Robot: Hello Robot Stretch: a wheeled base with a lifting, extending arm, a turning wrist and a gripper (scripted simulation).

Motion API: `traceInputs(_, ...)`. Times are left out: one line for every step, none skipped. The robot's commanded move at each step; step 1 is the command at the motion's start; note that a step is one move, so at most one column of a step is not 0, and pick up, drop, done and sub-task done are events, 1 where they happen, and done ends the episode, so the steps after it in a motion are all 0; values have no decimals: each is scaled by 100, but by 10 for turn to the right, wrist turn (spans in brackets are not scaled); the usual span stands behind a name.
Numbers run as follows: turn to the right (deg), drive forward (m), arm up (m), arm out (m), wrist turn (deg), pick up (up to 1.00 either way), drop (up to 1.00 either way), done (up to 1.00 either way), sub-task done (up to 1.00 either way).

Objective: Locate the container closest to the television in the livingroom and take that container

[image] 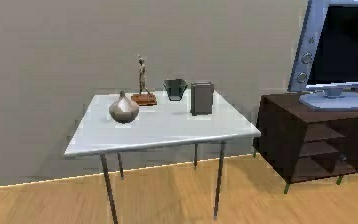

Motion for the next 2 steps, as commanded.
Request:
traceInputs(60, 0, 0, 0, 0, 0, 0, 0, 0)
traceInputs(0, 50, 0, 0, 0, 0, 0, 0, 0)
